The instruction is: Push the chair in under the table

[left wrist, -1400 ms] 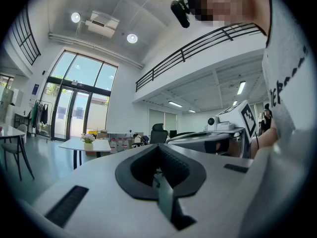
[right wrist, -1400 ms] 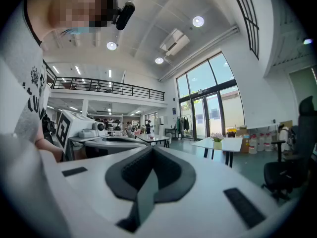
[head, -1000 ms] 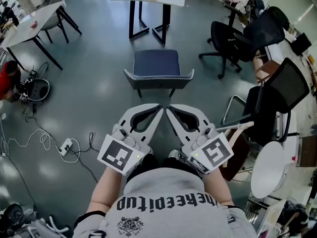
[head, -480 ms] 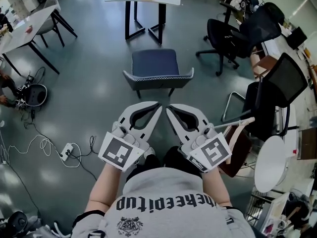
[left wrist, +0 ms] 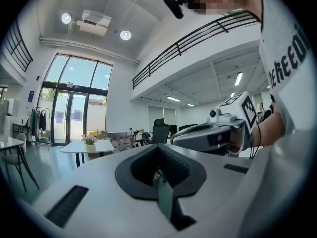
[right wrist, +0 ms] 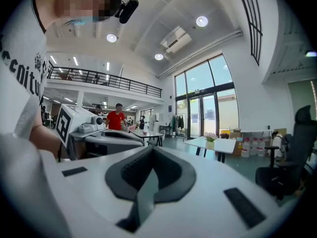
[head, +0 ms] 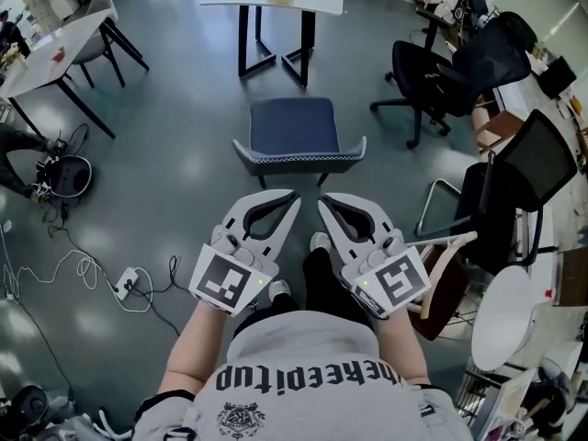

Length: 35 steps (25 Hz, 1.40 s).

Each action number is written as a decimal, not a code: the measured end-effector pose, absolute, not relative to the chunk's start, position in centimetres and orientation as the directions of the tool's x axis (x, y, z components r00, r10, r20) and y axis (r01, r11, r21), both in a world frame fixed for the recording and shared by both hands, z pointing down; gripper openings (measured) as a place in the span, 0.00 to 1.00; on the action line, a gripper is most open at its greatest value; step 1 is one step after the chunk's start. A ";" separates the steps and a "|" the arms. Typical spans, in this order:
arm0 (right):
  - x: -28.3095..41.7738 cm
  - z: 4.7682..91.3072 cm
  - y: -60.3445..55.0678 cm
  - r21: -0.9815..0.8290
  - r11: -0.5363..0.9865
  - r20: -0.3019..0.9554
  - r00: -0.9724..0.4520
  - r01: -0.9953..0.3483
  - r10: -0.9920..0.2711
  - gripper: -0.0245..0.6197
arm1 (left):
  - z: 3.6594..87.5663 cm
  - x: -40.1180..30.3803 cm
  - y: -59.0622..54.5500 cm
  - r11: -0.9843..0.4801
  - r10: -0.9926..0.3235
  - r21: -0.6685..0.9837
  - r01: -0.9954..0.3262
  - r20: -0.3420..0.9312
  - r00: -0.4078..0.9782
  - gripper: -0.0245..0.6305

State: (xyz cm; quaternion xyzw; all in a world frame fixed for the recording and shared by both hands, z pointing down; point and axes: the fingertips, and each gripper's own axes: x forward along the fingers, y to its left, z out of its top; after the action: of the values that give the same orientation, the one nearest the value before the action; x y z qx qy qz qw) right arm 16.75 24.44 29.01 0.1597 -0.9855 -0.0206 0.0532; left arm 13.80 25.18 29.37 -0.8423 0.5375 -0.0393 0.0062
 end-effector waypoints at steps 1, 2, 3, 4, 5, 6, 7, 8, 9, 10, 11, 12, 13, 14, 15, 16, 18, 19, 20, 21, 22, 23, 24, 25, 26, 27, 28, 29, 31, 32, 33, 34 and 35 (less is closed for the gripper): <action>16.5 29.2 23.9 0.058 0.951 0.103 -0.946 -0.304 -0.308 0.05 | 29.5 13.5 24.6 -0.414 -0.910 -0.055 -0.909 0.064 0.410 0.06; 16.4 29.3 23.4 0.058 0.954 0.107 -0.948 -0.295 -0.299 0.05 | 29.7 13.3 24.1 -0.406 -0.913 -0.057 -0.912 0.067 0.402 0.06; 16.2 29.4 22.8 0.058 0.956 0.110 -0.950 -0.286 -0.291 0.05 | 29.8 13.1 23.4 -0.398 -0.917 -0.058 -0.916 0.069 0.394 0.06; 16.0 29.4 22.1 0.059 0.958 0.112 -0.952 -0.280 -0.285 0.05 | 29.8 12.9 22.8 -0.390 -0.920 -0.057 -0.919 0.071 0.386 0.06; 15.8 29.5 21.5 0.060 0.960 0.115 -0.953 -0.274 -0.280 0.05 | 29.9 12.8 22.1 -0.385 -0.922 -0.056 -0.921 0.072 0.381 0.06; 15.7 29.6 20.8 0.060 0.961 0.118 -0.954 -0.270 -0.275 0.05 | 29.9 12.7 21.4 -0.380 -0.924 -0.055 -0.923 0.073 0.376 0.06; 15.6 29.6 20.1 0.059 0.962 0.121 -0.955 -0.266 -0.271 0.05 | 30.0 12.6 20.7 -0.377 -0.925 -0.055 -0.925 0.074 0.372 0.06; 15.5 29.8 19.4 0.057 0.963 0.123 -0.955 -0.264 -0.269 0.05 | 30.2 12.5 20.1 -0.373 -0.926 -0.055 -0.926 0.077 0.369 0.06; 15.4 29.9 18.7 0.056 0.963 0.125 -0.956 -0.262 -0.267 0.05 | 30.4 12.3 19.4 -0.369 -0.928 -0.055 -0.928 0.082 0.364 0.06; 15.2 30.0 17.9 0.055 0.964 0.127 -0.956 -0.260 -0.265 0.05 | 30.6 12.1 18.7 -0.365 -0.929 -0.056 -0.929 0.087 0.359 0.06; 15.1 30.2 17.2 0.056 0.965 0.131 -0.956 -0.257 -0.262 0.06 | 30.8 12.0 18.1 -0.360 -0.931 -0.056 -0.931 0.091 0.354 0.06; 14.9 30.4 16.4 0.056 0.966 0.138 -0.956 -0.252 -0.258 0.06 | 31.0 11.8 17.4 -0.354 -0.933 -0.057 -0.934 0.095 0.348 0.06; 14.8 30.7 15.7 0.057 0.968 0.148 -0.957 -0.245 -0.251 0.06 | 31.2 11.7 16.7 -0.349 -0.934 -0.061 -0.935 0.100 0.342 0.06; 14.7 31.0 15.0 0.057 0.970 0.160 -0.957 -0.237 -0.243 0.06 | 31.5 11.5 16.1 -0.345 -0.935 -0.072 -0.936 0.106 0.337 0.06; 14.6 31.4 14.4 0.057 0.972 0.172 -0.956 -0.230 -0.236 0.06 | 31.8 11.4 15.5 -0.343 -0.936 -0.090 -0.935 0.113 0.333 0.06; 14.5 31.7 13.8 0.057 0.973 0.184 -0.956 -0.223 -0.230 0.06 | 32.2 11.3 14.9 -0.342 -0.937 -0.113 -0.933 0.122 0.328 0.06; 14.3 32.6 12.7 0.057 0.976 0.208 -0.954 -0.211 -0.218 0.06 | 33.0 11.0 13.9 -0.339 -0.937 -0.157 -0.928 0.144 0.318 0.06; 14.2 33.1 12.2 0.058 0.977 0.220 -0.952 -0.206 -0.214 0.07 | 33.5 10.8 13.5 -0.338 -0.937 -0.174 -0.925 0.156 0.313 0.06; 14.0 33.7 11.7 0.062 0.978 0.234 -0.949 -0.201 -0.210 0.10 | 34.0 10.6 13.1 -0.338 -0.936 -0.187 -0.922 0.169 0.308 0.06; 13.9 34.3 11.3 0.069 0.979 0.253 -0.946 -0.193 -0.204 0.14 | 34.7 10.4 12.7 -0.340 -0.934 -0.197 -0.920 0.185 0.305 0.06; 13.9 35.0 11.0 0.079 0.980 0.278 -0.940 -0.181 -0.196 0.17 | 35.4 10.2 12.4 -0.344 -0.931 -0.208 -0.916 0.204 0.303 0.06; 13.8 35.7 10.7 0.088 0.982 0.306 -0.933 -0.169 -0.188 0.18 | 36.2 9.9 12.1 -0.350 -0.927 -0.222 -0.910 0.225 0.302 0.06; 13.8 36.4 10.4 0.095 0.983 0.332 -0.926 -0.159 -0.182 0.19 | 36.9 9.7 11.7 -0.359 -0.921 -0.237 -0.903 0.246 0.302 0.07; 13.9 37.1 10.0 0.101 0.984 0.355 -0.918 -0.150 -0.176 0.19 | 37.6 9.5 11.4 -0.370 -0.915 -0.251 -0.894 0.267 0.303 0.08; 13.9 37.8 9.7 0.104 0.984 0.373 -0.912 -0.142 -0.171 0.20 | 38.2 9.4 11.1 -0.384 -0.906 -0.260 -0.886 0.291 0.307 0.13; 13.9 38.4 9.3 0.105 0.985 0.388 -0.906 -0.137 -0.167 0.21 | 38.9 9.3 10.8 -0.398 -0.896 -0.265 -0.878 0.316 0.311 0.16; 13.9 39.1 9.0 0.106 0.986 0.402 -0.901 -0.132 -0.164 0.21 | 39.7 9.2 10.6 -0.411 -0.886 -0.267 -0.872 0.341 0.313 0.19; 13.9 39.9 8.7 0.108 0.986 0.419 -0.894 -0.125 -0.159 0.22 | 40.5 9.1 10.4 -0.423 -0.876 -0.270 -0.865 0.365 0.315 0.20; 14.1 41.3 8.3 0.115 0.988 0.455 -0.879 -0.106 -0.147 0.23 | 42.0 8.9 10.1 -0.445 -0.856 -0.279 -0.851 0.413 0.312 0.22; 14.2 41.9 8.1 0.117 0.988 0.470 -0.871 -0.096 -0.140 0.24 | 42.8 8.9 10.0 -0.456 -0.845 -0.285 -0.843 0.436 0.309 0.24; 14.3 42.5 7.9 0.118 0.989 0.485 -0.864 -0.087 -0.134 0.25 | 43.5 8.8 9.9 -0.466 -0.834 -0.292 -0.835 0.459 0.306 0.26; 14.4 43.1 7.8 0.121 0.990 0.499 -0.857 -0.077 -0.128 0.25 | 44.3 8.7 9.8 -0.478 -0.823 -0.298 -0.826 0.481 0.303 0.27; 14.4 43.7 7.7 0.123 0.990 0.514 -0.849 -0.067 -0.122 0.26 | 45.1 8.7 9.8 -0.491 -0.810 -0.302 -0.817 0.503 0.301 0.28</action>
State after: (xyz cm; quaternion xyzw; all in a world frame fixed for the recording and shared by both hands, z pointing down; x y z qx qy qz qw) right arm 14.45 7.68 43.73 0.0492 -0.9602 -0.0503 0.2704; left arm 8.67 9.82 45.07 -0.8066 0.5042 -0.3084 -0.0053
